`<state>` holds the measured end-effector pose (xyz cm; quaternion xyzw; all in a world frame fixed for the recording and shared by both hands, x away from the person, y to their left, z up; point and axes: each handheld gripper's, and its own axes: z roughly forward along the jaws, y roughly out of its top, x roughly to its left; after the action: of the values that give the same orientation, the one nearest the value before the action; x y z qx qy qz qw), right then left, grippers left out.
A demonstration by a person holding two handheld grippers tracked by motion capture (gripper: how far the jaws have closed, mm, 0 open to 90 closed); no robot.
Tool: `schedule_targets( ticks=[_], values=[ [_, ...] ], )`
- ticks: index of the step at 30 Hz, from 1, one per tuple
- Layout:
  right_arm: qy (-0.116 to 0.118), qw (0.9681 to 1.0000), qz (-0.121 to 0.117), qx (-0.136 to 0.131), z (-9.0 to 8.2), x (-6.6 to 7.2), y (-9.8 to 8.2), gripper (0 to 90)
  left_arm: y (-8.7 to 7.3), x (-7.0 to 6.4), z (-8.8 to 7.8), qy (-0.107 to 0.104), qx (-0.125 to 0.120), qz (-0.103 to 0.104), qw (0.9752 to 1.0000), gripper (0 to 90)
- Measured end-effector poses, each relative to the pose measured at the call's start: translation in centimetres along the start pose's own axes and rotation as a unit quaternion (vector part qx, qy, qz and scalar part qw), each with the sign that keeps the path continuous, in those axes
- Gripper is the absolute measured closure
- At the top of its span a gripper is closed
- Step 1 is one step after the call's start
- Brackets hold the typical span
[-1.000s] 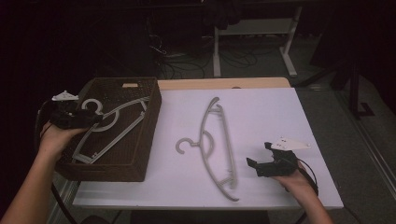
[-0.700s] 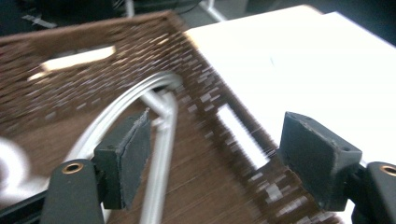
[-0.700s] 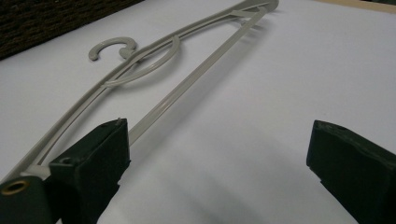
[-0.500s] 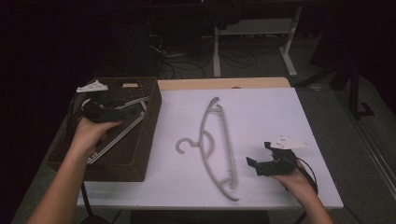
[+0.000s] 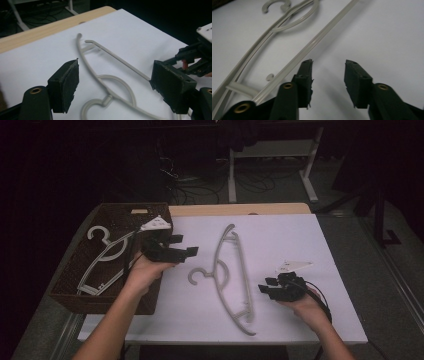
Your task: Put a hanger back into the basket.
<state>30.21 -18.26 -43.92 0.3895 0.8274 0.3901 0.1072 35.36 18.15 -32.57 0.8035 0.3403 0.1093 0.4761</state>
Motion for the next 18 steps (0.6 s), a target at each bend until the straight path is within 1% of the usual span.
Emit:
schedule_targets(
  ticks=[1,3,5,7,8,9,10,14,18],
  values=[
    [0.009,0.9999,-0.004,0.013,0.4,0.3,0.0,69.3,-0.2,-0.2,0.5,-0.004,0.002,0.001,1.0000,22.6],
    [0.019,0.9991,-0.013,0.035,1.2,0.9,0.0,76.7,-0.7,-0.6,1.3,-0.003,0.004,0.003,1.0000,22.7],
    [0.031,0.9979,-0.025,0.050,1.8,1.5,0.0,82.3,-1.1,-0.8,2.1,-0.005,0.017,0.007,0.9998,22.6],
    [0.042,0.9968,-0.031,0.060,2.3,2.1,0.1,87.7,-1.4,-0.8,2.5,0.002,0.018,0.010,0.9998,22.5],
    [0.044,0.9965,-0.037,0.062,2.4,2.4,0.2,88.4,-1.6,-0.7,2.6,0.005,0.020,0.010,0.9997,22.5],
    [0.044,0.9965,-0.037,0.062,2.4,2.4,0.2,88.4,-1.6,-0.7,2.6,0.005,0.020,0.010,0.9997,22.5],
    [0.056,0.9956,-0.042,0.061,2.6,2.8,0.4,89.0,-1.9,-0.5,2.8,0.004,0.022,0.005,0.9997,22.5],
    [0.074,0.9935,-0.058,0.064,3.5,4.2,1.0,89.0,-2.4,-0.2,2.8,0.007,0.027,0.002,0.9996,22.5],
    [0.100,0.9900,-0.075,0.065,4.9,5.9,2.0,89.0,-2.6,0.2,2.8,0.011,0.028,-0.003,0.9995,22.5]
  ],
)
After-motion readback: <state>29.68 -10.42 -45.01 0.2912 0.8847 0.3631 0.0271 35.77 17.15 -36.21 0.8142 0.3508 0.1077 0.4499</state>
